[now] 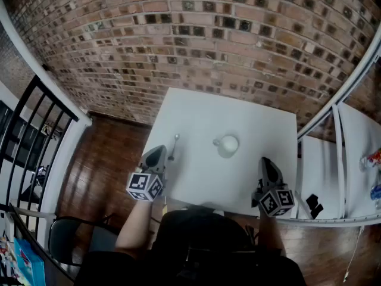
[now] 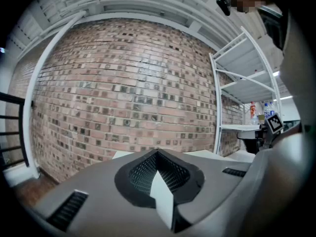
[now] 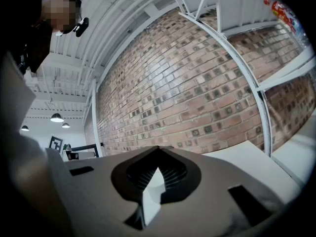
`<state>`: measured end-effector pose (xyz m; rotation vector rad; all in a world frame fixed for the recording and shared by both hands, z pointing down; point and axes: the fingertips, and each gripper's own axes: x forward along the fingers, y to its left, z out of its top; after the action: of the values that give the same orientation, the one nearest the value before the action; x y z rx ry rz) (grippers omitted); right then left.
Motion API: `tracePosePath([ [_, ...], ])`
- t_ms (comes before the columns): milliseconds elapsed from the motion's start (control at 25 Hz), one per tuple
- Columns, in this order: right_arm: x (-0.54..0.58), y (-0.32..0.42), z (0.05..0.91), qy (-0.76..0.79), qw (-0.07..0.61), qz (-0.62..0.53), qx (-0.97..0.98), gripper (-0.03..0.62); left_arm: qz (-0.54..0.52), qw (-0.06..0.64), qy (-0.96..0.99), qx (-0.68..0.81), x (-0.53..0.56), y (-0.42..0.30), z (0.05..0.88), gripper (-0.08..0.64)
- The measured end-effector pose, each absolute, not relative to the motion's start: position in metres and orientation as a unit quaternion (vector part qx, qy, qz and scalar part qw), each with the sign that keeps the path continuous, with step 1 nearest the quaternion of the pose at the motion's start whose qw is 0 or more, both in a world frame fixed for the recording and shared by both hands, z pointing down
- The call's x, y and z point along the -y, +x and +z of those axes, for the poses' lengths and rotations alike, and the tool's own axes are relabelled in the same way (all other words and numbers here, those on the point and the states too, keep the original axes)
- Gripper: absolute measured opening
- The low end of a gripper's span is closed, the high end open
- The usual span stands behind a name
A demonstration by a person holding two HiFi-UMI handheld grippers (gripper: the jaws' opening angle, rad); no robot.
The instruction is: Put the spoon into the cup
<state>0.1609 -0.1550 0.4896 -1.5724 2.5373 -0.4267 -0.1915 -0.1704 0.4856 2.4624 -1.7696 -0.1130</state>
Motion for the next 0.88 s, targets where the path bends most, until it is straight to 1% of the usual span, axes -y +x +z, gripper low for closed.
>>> tracePosePath([
  [120, 0.154, 0.169, 0.491, -0.528, 0.057, -0.143, -0.835, 0.005, -0.024, 0.079, 0.796, 0.6, 0.178, -0.197, 0.508, 0.003],
  [280, 0.157, 0.174, 0.496, -0.532, 0.052, -0.149, -0.832, 0.005, 0.016, 0.095, 0.786, 0.61, 0.181, -0.2, 0.537, 0.005],
  [320, 0.159, 0.172, 0.495, -0.531, 0.05, -0.149, -0.833, 0.005, 0.025, 0.104, 0.784, 0.611, 0.183, -0.201, 0.545, 0.033],
  [400, 0.163, 0.171, 0.494, -0.527, 0.051, -0.149, -0.835, 0.005, 0.044, 0.123, 0.781, 0.611, 0.187, -0.2, 0.56, 0.127],
  [440, 0.165, 0.17, 0.494, -0.524, 0.052, -0.149, -0.837, 0.005, 0.055, 0.128, 0.779, 0.611, 0.189, -0.199, 0.567, 0.153],
  [480, 0.167, 0.169, 0.495, -0.521, 0.051, -0.149, -0.839, 0.005, 0.068, 0.13, 0.778, 0.61, 0.191, -0.197, 0.574, 0.156],
  [560, 0.169, 0.167, 0.496, -0.517, 0.05, -0.15, -0.841, 0.005, 0.092, 0.135, 0.778, 0.606, 0.196, -0.192, 0.588, 0.201],
  [760, 0.171, 0.172, 0.502, -0.52, 0.043, -0.16, -0.838, 0.005, 0.149, 0.162, 0.775, 0.593, 0.21, -0.185, 0.633, 0.202],
  [800, 0.171, 0.174, 0.503, -0.521, 0.044, -0.162, -0.837, 0.005, 0.16, 0.168, 0.773, 0.591, 0.212, -0.185, 0.641, 0.225],
  [880, 0.172, 0.178, 0.503, -0.524, 0.044, -0.162, -0.835, 0.005, 0.174, 0.179, 0.766, 0.592, 0.215, -0.187, 0.655, 0.229],
])
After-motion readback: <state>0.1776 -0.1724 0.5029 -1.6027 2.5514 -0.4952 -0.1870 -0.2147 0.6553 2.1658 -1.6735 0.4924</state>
